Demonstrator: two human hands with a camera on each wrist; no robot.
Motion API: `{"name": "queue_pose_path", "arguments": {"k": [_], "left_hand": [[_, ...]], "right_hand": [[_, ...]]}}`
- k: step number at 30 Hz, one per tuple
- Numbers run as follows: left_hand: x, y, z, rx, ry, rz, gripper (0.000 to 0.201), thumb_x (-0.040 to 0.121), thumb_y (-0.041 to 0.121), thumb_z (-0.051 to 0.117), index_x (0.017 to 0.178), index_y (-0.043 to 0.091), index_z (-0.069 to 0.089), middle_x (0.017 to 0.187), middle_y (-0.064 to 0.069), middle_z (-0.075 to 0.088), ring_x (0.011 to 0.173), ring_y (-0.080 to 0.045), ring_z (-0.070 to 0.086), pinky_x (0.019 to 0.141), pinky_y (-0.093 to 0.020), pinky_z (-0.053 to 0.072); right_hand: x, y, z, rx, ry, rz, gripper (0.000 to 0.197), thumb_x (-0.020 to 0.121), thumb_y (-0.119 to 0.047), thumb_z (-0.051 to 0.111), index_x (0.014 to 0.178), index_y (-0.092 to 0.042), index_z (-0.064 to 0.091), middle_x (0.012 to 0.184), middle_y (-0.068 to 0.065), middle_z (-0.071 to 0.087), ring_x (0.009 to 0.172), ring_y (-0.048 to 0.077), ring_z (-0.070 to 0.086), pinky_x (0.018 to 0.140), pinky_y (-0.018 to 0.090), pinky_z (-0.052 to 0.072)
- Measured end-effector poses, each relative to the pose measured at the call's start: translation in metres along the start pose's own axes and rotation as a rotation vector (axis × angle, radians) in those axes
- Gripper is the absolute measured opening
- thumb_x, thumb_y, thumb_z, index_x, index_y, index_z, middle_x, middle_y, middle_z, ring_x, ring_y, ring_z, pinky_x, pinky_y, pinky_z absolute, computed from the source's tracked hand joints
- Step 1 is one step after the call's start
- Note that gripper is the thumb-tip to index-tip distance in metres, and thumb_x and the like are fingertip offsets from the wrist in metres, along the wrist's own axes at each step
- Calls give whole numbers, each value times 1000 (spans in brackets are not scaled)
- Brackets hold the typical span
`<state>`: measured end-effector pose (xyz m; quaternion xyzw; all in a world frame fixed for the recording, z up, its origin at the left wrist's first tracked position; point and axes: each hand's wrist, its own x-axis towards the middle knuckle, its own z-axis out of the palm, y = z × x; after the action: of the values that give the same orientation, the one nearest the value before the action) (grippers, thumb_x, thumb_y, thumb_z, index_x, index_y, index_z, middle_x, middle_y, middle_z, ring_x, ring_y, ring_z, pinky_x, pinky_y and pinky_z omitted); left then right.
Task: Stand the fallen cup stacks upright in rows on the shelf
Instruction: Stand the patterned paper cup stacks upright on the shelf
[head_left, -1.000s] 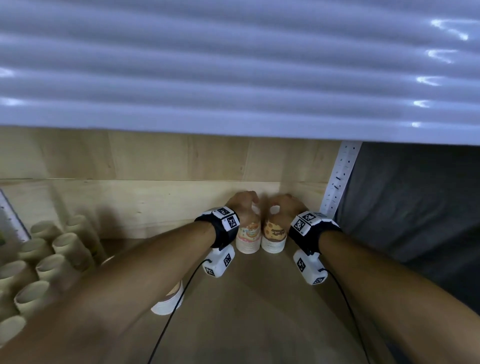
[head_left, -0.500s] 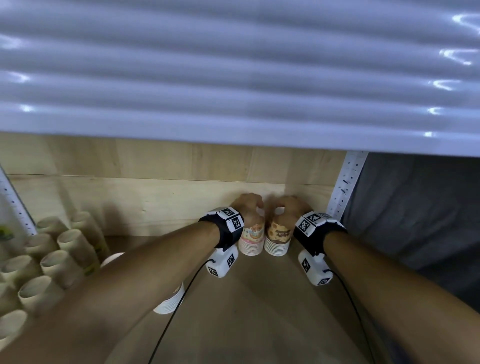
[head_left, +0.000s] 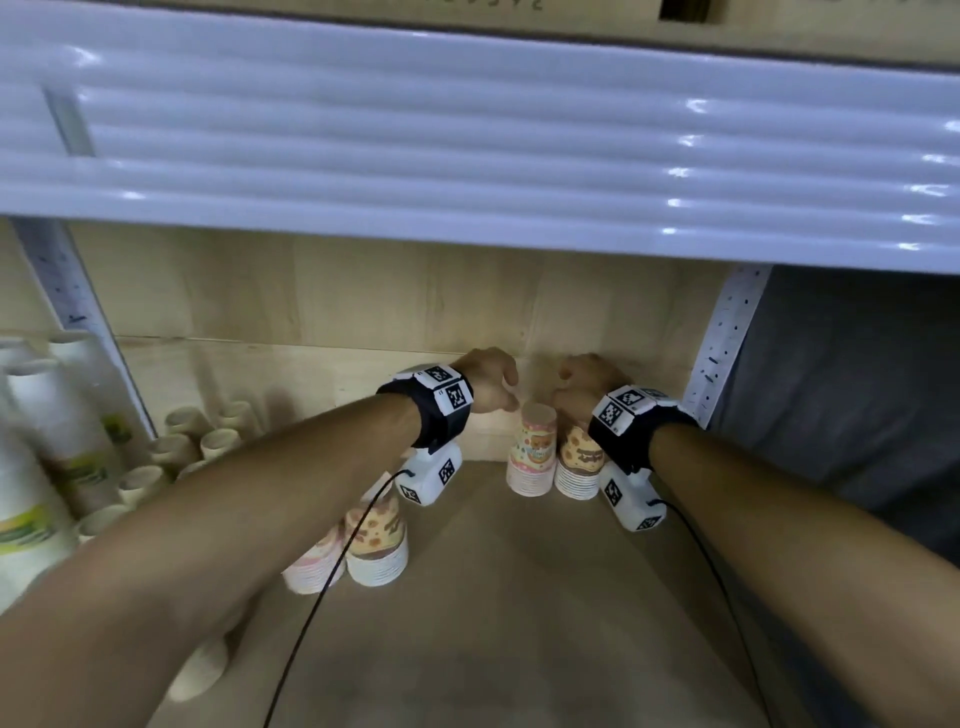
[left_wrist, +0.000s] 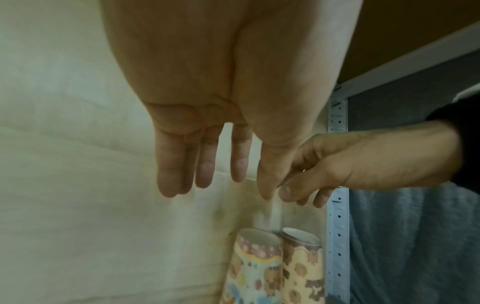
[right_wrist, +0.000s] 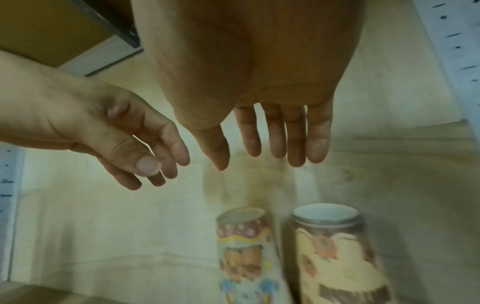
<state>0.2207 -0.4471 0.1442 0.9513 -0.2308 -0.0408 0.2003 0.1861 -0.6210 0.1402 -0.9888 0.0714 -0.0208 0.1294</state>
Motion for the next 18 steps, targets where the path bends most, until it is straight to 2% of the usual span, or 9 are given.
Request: {"name": "queue_pose_path", "arguments": {"k": [2, 6, 10, 14, 18], "left_hand": [[-16, -6, -16, 34, -11, -57, 40, 85, 32, 73, 121, 21, 60, 128, -2, 55, 109, -22, 56, 81, -27, 42], [-49, -27, -42, 83, -11, -147, 44, 85, 32, 73, 125, 21, 59, 131, -2, 53, 115, -23, 55, 82, -28, 41], [-83, -49, -57, 151, -5, -229, 45, 86, 29, 73, 127, 19, 59, 138, -1, 50, 120, -23, 52, 88, -29, 42], [-110, -69, -62, 279, -62, -281, 46, 90, 26, 68, 133, 12, 57, 141, -4, 45, 127, -25, 48, 94, -30, 40], [-132, -82, -56, 338, -116, -311, 43, 90, 24, 68, 129, 6, 60, 134, -4, 53, 112, -20, 54, 81, -24, 38]], "right_hand": [[-6, -19, -3, 32, -34, -29, 46, 76, -43, 68, 113, -18, 59, 109, 1, 56, 94, 22, 57, 78, 31, 48], [-8, -55, 4, 35, -47, -104, 41, 72, -47, 63, 105, -21, 61, 110, 2, 63, 92, 23, 61, 79, 33, 52], [-22, -96, 17, 42, -80, -190, 47, 78, -44, 67, 115, -16, 64, 116, 3, 64, 101, 24, 62, 86, 33, 52], [-38, -130, 33, 44, -139, -278, 51, 81, -46, 68, 124, -17, 62, 124, 4, 62, 111, 25, 59, 93, 32, 49], [-55, -154, 48, 65, -220, -330, 55, 79, -48, 71, 125, -18, 61, 123, 4, 61, 109, 24, 59, 88, 29, 48]]}}
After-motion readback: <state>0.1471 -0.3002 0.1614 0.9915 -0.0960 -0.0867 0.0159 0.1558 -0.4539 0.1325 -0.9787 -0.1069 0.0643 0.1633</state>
